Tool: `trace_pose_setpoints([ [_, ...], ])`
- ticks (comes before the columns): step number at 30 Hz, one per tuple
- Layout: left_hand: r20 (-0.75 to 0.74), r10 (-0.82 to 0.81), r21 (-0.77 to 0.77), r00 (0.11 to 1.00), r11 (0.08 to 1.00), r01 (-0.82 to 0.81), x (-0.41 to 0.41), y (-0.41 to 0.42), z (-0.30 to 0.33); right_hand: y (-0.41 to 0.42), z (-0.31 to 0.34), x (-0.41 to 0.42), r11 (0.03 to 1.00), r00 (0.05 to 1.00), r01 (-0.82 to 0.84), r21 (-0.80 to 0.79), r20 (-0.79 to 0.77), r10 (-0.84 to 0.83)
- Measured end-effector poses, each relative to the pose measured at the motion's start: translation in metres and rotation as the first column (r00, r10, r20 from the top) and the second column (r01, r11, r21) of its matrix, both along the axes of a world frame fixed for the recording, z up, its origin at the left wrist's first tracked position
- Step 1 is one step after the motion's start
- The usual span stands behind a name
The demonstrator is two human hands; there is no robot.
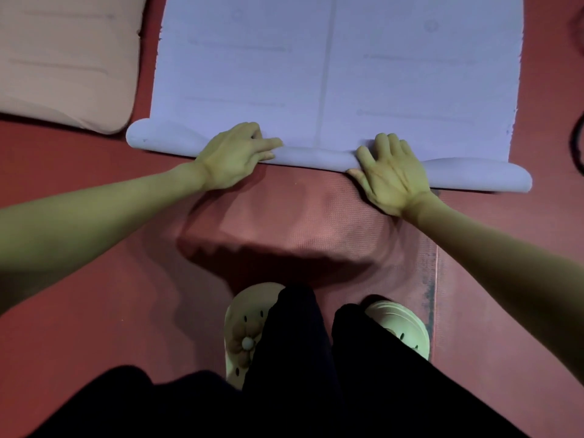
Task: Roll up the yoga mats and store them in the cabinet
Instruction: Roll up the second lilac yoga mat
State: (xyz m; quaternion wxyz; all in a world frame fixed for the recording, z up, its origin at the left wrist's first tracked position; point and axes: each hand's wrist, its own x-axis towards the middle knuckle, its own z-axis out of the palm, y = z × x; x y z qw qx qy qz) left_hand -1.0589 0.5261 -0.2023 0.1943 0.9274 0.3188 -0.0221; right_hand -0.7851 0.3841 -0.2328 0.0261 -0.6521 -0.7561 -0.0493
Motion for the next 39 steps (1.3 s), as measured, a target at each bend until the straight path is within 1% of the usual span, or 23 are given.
trace_pose_setpoints([
  [2, 0.043, 0.029, -0.035, 0.999, 0.999, -0.028, 0.0, 0.001, 0.002, 0.001, 0.0, 0.002, 1.0, 1.0, -0.004, -0.031, -0.025, 0.003],
  [4, 0.067, 0.062, -0.101, 0.996, 0.993, -0.055, 0.001, 0.005, 0.004, 0.0, 0.0, 0.004, 0.999, 0.999, -0.01, -0.036, -0.041, 0.008],
  [7, 0.002, 0.122, -0.276, 0.992, 0.954, -0.117, 0.003, 0.02, 0.006, -0.001, -0.002, 0.009, 0.998, 0.996, -0.057, -0.004, -0.066, 0.057],
  [10, -0.005, 0.149, -0.328, 0.989, 0.934, -0.143, 0.005, 0.029, 0.003, -0.003, -0.003, 0.008, 0.997, 0.996, -0.065, 0.047, -0.065, 0.068],
  [11, 0.014, 0.192, -0.338, 0.981, 0.925, -0.176, 0.005, 0.03, 0.0, -0.004, -0.004, 0.005, 0.995, 0.998, -0.056, 0.082, -0.033, 0.059],
  [13, 0.055, 0.332, -0.41, 0.942, 0.868, -0.282, 0.003, 0.031, -0.006, -0.005, -0.007, 0.0, 0.988, 0.999, -0.029, 0.154, 0.045, 0.023],
  [14, 0.091, 0.385, -0.441, 0.918, 0.842, -0.31, 0.004, 0.031, -0.007, -0.006, -0.008, -0.001, 0.983, 0.998, -0.024, 0.182, 0.064, 0.013],
  [16, 0.162, 0.433, -0.447, 0.887, 0.833, -0.325, 0.004, 0.03, -0.01, -0.005, -0.01, -0.002, 0.977, 0.999, -0.034, 0.211, 0.04, 0.027],
  [18, 0.219, 0.435, -0.377, 0.873, 0.863, -0.335, 0.003, 0.024, -0.009, -0.002, -0.011, 0.001, 0.977, 0.998, -0.06, 0.207, -0.008, 0.063],
  [20, 0.297, 0.334, -0.214, 0.894, 0.936, -0.278, 0.002, 0.016, -0.009, 0.001, -0.009, 0.003, 0.979, 0.995, -0.068, 0.192, -0.054, 0.08],
  [22, 0.333, 0.214, -0.038, 0.918, 0.976, -0.214, -0.001, 0.012, -0.009, 0.004, -0.007, 0.003, 0.985, 0.993, -0.054, 0.161, -0.095, 0.07],
  [25, 0.263, 0.04, 0.179, 0.964, 0.98, -0.09, -0.006, 0.009, -0.006, 0.009, -0.003, 0.004, 0.993, 0.987, -0.06, 0.104, -0.144, 0.075],
  [27, 0.183, -0.059, 0.273, 0.981, 0.962, 0.007, -0.008, 0.006, -0.004, 0.012, 0.002, 0.005, 0.997, 0.983, -0.061, 0.057, -0.171, 0.07],
  [28, 0.151, -0.08, 0.307, 0.985, 0.951, 0.031, -0.009, 0.006, -0.005, 0.014, 0.004, 0.006, 0.997, 0.982, -0.057, 0.046, -0.176, 0.064],
  [29, 0.13, -0.084, 0.331, 0.988, 0.943, 0.037, -0.01, 0.007, -0.005, 0.015, 0.005, 0.005, 0.998, 0.984, -0.044, 0.044, -0.171, 0.051],
  [31, 0.149, -0.069, 0.338, 0.987, 0.941, 0.015, -0.008, 0.011, -0.006, 0.016, 0.005, 0.0, 0.998, 0.99, 0.029, 0.064, -0.137, -0.02],
  [33, 0.186, -0.023, 0.287, 0.982, 0.957, -0.031, -0.005, 0.015, -0.005, 0.017, 0.004, -0.009, 0.983, 0.985, 0.159, 0.092, -0.089, -0.151],
  [35, 0.201, 0.03, 0.245, 0.979, 0.966, -0.08, -0.002, 0.018, -0.004, 0.017, 0.002, -0.015, 0.969, 0.974, 0.226, 0.098, -0.046, -0.222],
  [36, 0.2, 0.055, 0.233, 0.978, 0.967, -0.102, 0.0, 0.019, -0.004, 0.018, 0.003, -0.014, 0.971, 0.976, 0.216, 0.098, -0.028, -0.214],
  [39, 0.174, 0.179, 0.166, 0.968, 0.964, -0.208, 0.007, 0.022, -0.004, 0.024, 0.004, -0.003, 0.99, 0.994, 0.111, 0.082, -0.014, -0.11],
])
